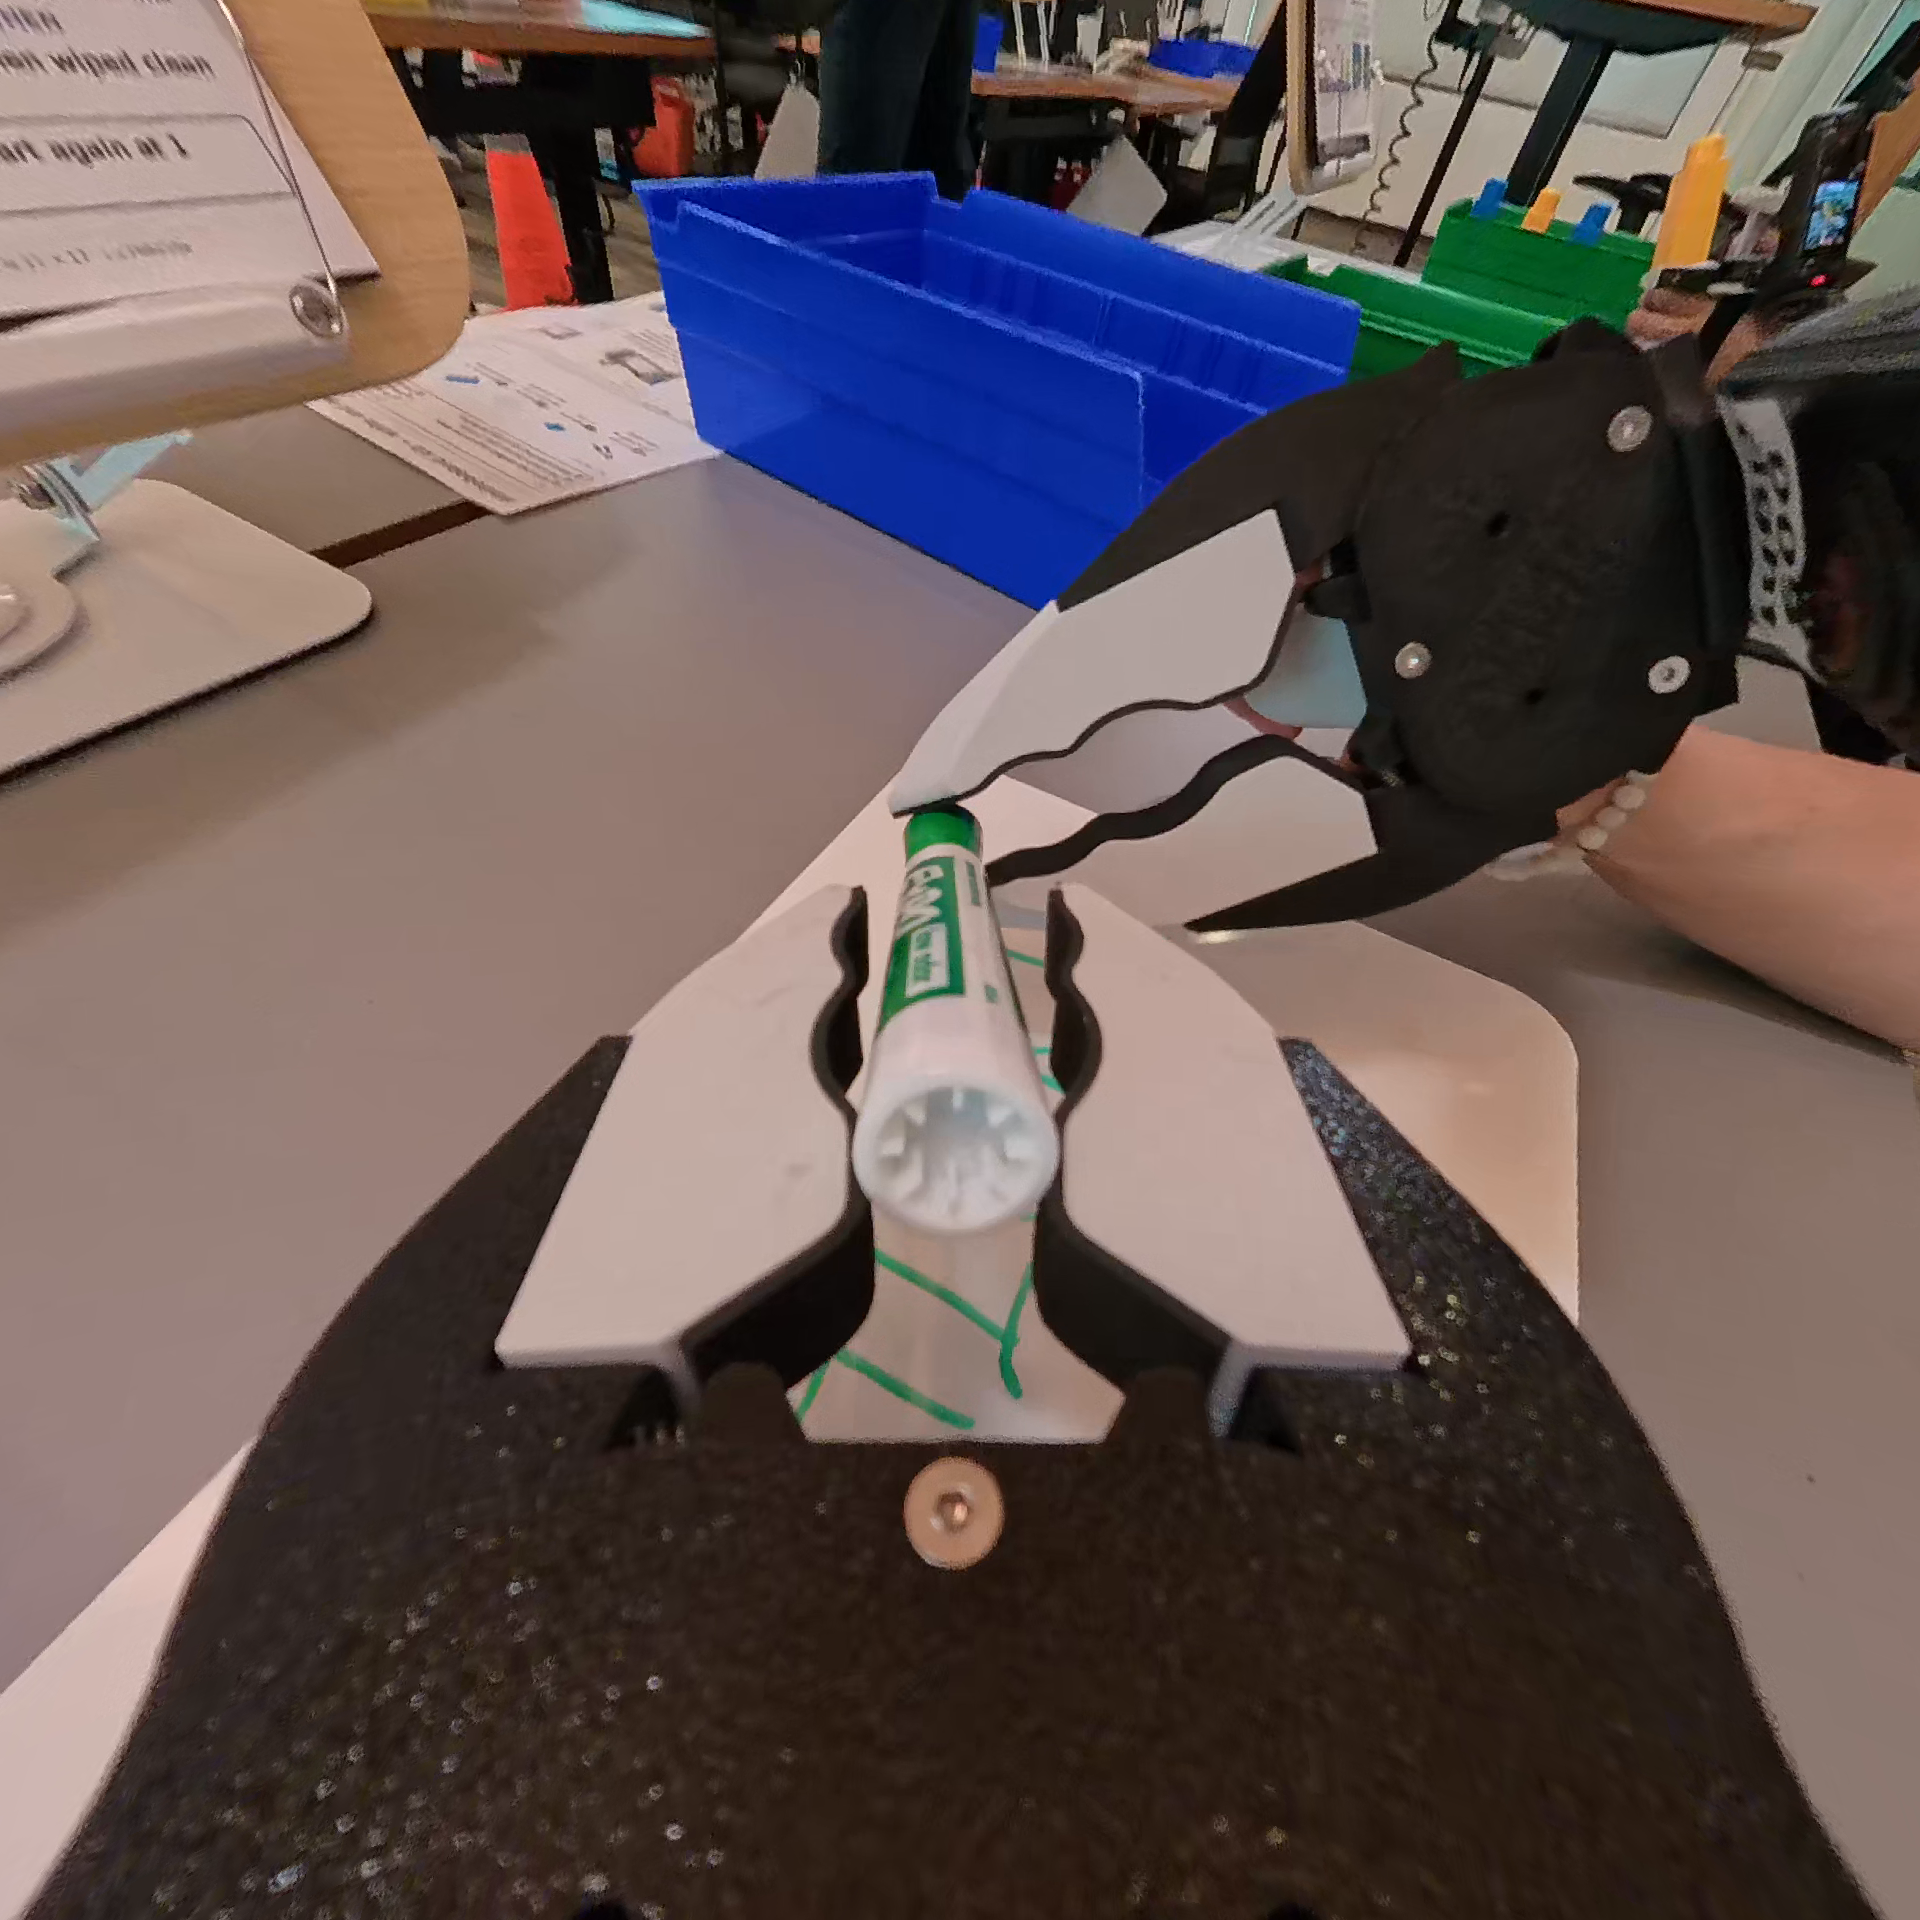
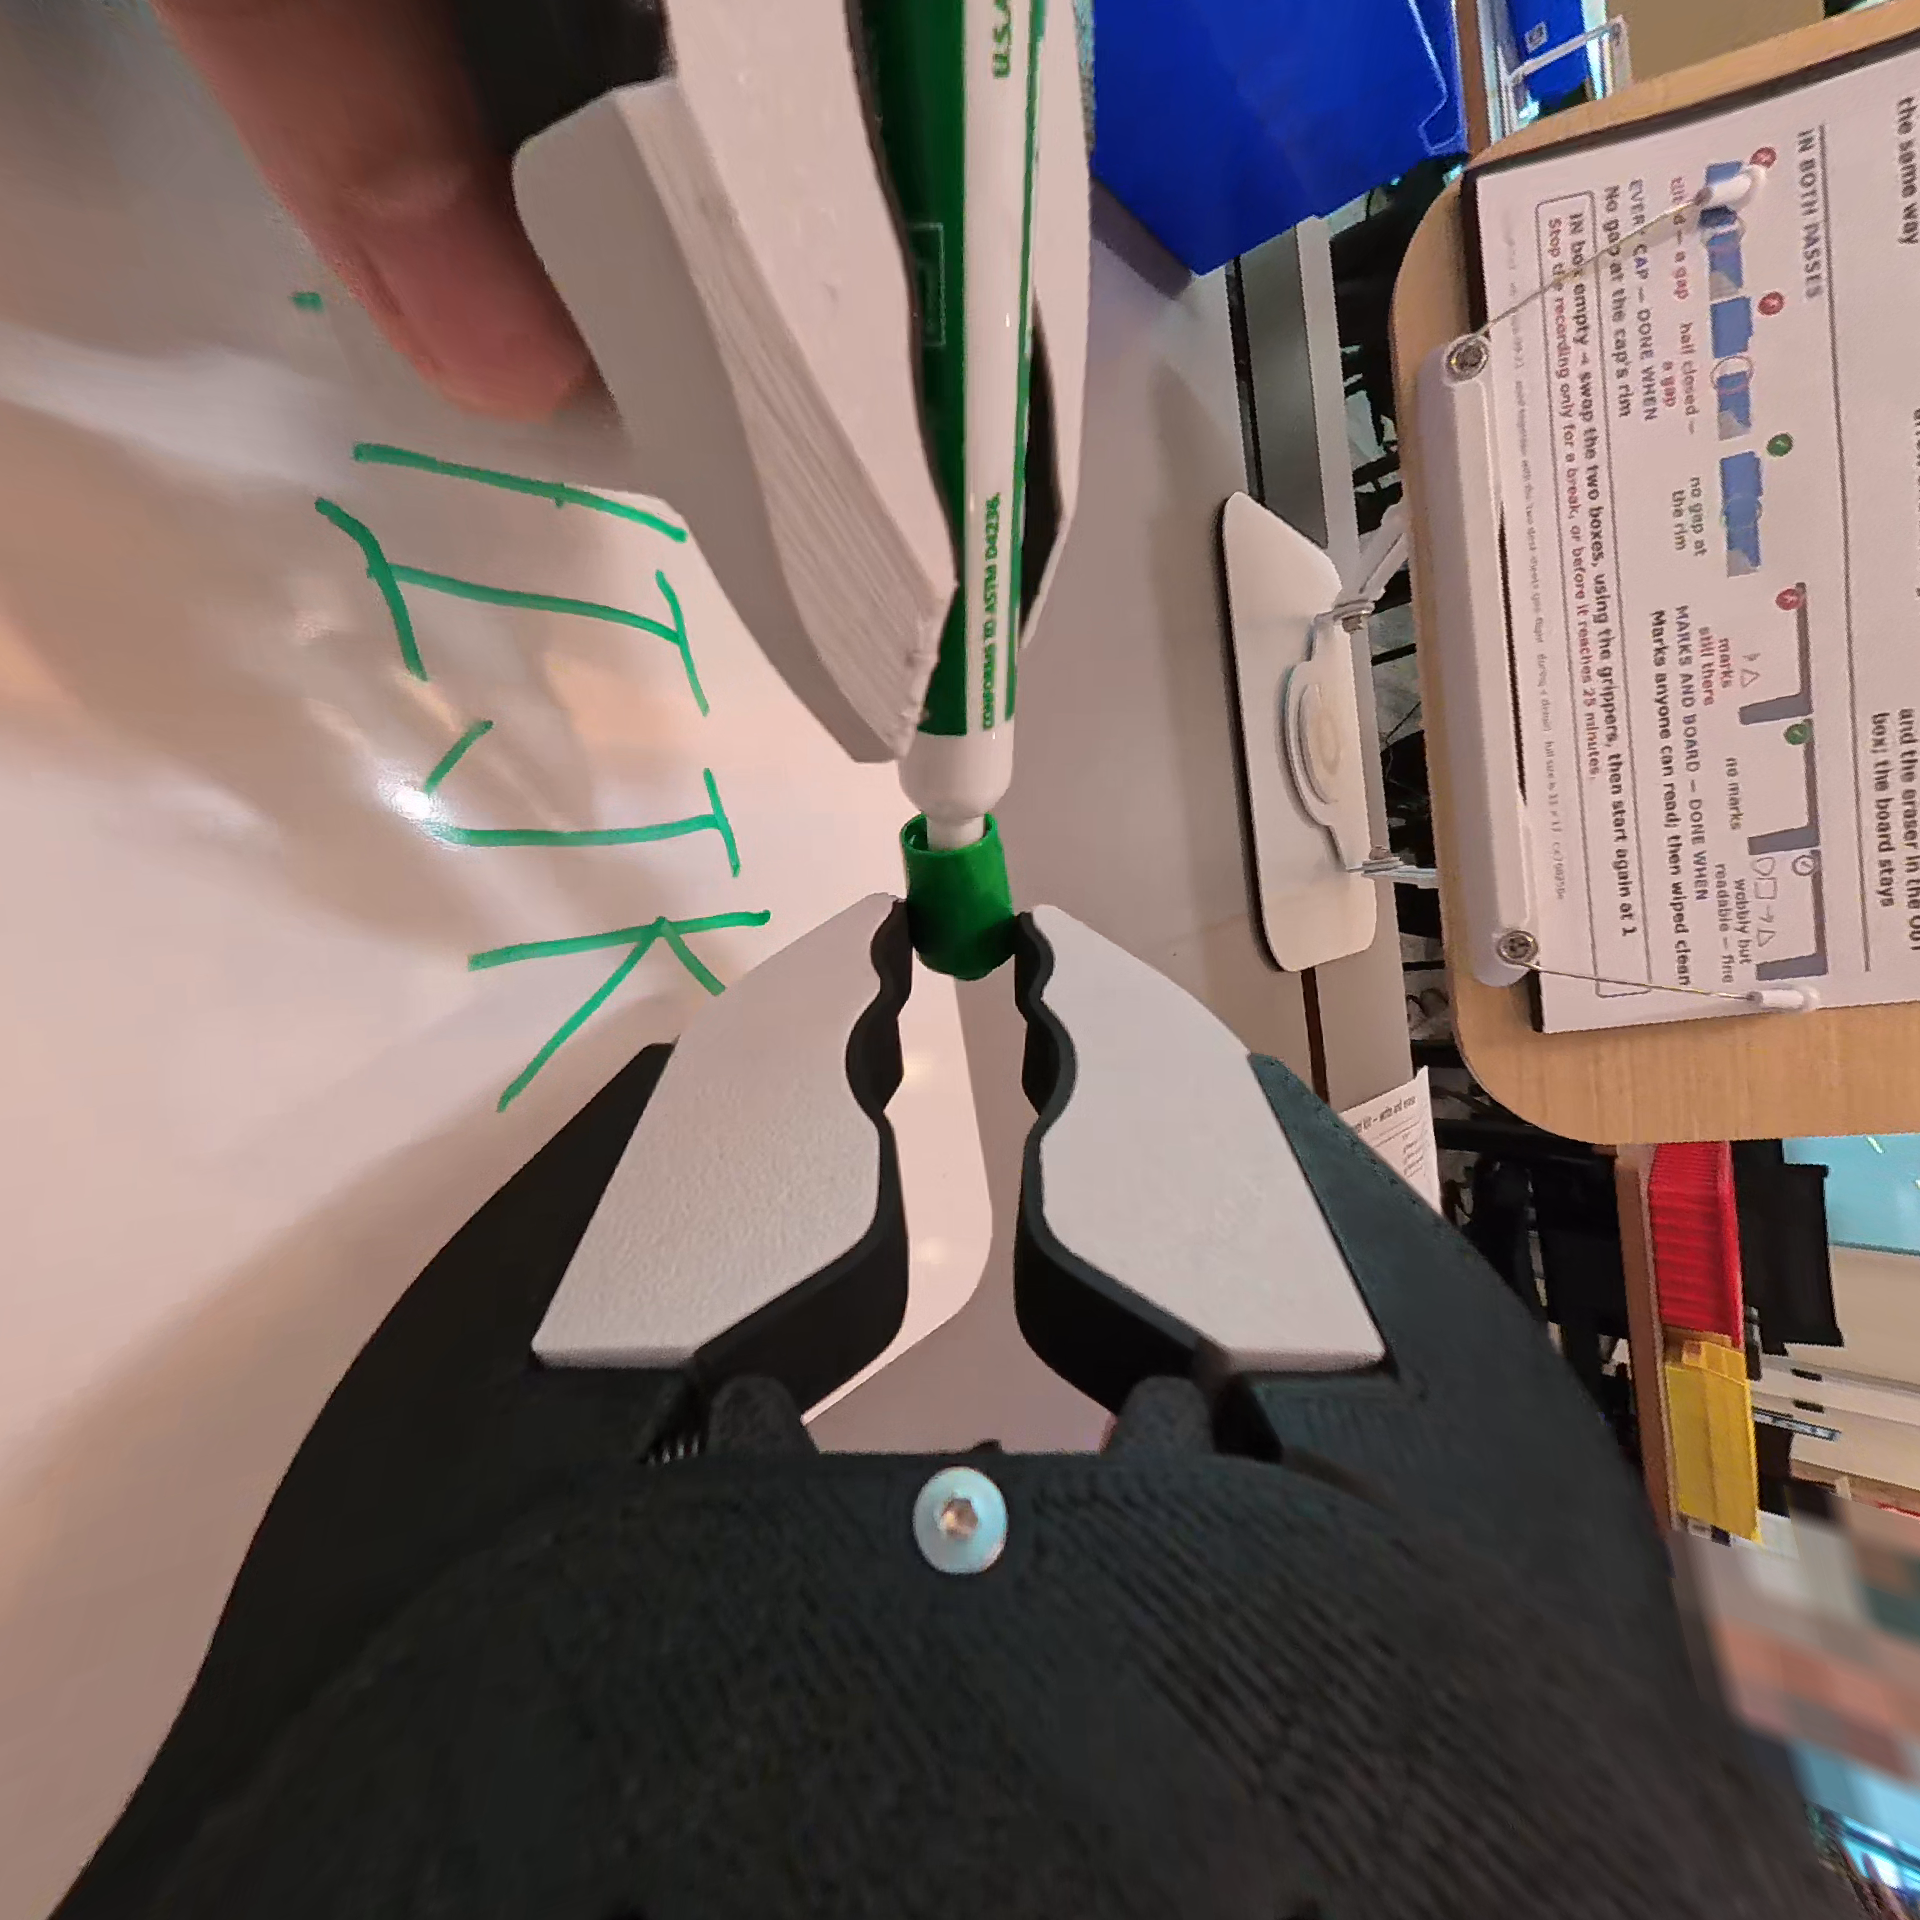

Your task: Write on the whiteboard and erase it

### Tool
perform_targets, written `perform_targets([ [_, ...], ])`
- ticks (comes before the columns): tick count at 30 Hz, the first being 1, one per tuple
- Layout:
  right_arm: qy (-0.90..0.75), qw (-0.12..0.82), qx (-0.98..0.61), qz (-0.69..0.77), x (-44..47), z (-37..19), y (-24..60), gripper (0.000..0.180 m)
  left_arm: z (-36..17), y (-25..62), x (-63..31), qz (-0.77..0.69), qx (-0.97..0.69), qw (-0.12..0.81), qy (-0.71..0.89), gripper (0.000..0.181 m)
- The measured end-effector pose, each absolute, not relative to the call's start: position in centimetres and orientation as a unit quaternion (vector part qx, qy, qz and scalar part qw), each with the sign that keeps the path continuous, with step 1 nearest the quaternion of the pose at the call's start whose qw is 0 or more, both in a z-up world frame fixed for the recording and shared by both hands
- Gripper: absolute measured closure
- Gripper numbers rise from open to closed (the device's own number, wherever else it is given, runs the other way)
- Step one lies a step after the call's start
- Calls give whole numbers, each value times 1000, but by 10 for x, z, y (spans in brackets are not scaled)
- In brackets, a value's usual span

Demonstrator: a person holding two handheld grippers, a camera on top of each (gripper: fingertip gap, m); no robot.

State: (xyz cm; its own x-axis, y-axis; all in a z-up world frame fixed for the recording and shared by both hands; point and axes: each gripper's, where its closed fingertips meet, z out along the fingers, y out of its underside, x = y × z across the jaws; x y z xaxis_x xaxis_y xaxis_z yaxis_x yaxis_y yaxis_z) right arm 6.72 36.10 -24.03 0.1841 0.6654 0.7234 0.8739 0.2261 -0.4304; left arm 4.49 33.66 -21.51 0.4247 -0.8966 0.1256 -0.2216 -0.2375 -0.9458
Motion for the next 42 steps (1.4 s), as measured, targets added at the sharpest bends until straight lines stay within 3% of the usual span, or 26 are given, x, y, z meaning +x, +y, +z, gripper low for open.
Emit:
perform_targets([
  [6, -599, 486, -632, -73, 65, -230, 358, 161, -217, 336, 39, -328, -700, 472, 424, 162],
  [21, -610, 465, -640, -59, 72, -244, 362, 160, -208, 337, 38, -394, -685, 475, 386, 162],
  [31, -575, 500, -645, 47, 60, -232, 354, 160, -206, 338, 40, -395, -682, 485, 378, 162],
  [34, -571, 504, -647, 23, 61, -226, 354, 161, -202, 336, 40, -394, -679, 488, 381, 162],
  [38, -578, 482, -658, -26, 64, -235, 358, 161, -208, 336, 43, -287, -682, 514, 434, 162],
  [42, -584, 473, -659, -39, 64, -241, 359, 162, -215, 338, 42, -316, -703, 488, 410, 162],
])
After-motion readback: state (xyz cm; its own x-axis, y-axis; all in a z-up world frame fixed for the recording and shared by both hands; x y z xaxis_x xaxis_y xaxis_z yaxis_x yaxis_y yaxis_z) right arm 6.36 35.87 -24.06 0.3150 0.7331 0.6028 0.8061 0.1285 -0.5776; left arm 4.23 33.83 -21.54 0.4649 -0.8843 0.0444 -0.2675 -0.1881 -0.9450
